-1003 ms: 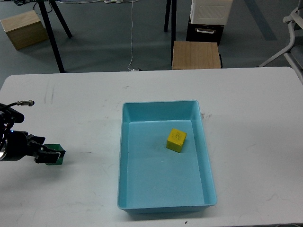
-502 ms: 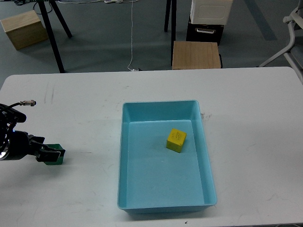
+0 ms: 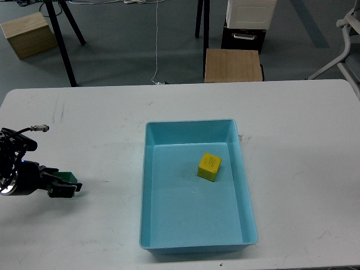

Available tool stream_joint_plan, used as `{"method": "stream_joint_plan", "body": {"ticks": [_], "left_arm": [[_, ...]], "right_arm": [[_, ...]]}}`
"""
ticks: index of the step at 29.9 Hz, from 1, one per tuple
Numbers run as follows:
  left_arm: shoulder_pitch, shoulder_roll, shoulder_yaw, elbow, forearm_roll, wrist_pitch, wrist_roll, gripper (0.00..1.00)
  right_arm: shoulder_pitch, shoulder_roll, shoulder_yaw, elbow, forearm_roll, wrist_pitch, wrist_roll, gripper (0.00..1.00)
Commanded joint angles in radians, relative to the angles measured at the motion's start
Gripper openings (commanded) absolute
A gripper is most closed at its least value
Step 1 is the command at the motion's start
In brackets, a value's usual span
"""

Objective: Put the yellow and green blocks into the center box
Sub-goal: 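Close the left gripper around the green cube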

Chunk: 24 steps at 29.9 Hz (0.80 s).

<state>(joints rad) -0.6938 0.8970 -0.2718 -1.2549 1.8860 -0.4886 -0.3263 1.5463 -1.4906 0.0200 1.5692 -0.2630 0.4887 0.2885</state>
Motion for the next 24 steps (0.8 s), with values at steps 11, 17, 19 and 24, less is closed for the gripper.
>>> {"method": "stream_joint_plan", "body": {"ticks": [11,17,19,24], "left_arm": [[0.048,-0.029,-0.037,-0.005,0.036,0.000,-0.039,0.49],[0.042,-0.024,-0.056,-0.005,0.032,0.000,-0.048,0.47],[0.037,-0.023,-0.056,-0.005,0.033,0.000,-0.050,0.43],[0.036,-0.015,-0.060,-0.014,0.033,0.000,-0.056,0.37]], "right_arm": [[0.000,-0.002,-0.006,0.000,-0.001,0.000,-0.002,0.98],[0.000,0.000,-0.006,0.000,-0.004,0.000,-0.002,0.98],[0.000,0.000,-0.006,0.003,-0.004,0.000,0.000,0.98],[0.002,-0.002,-0.006,0.003,-0.004,0.000,0.000,0.98]]}}
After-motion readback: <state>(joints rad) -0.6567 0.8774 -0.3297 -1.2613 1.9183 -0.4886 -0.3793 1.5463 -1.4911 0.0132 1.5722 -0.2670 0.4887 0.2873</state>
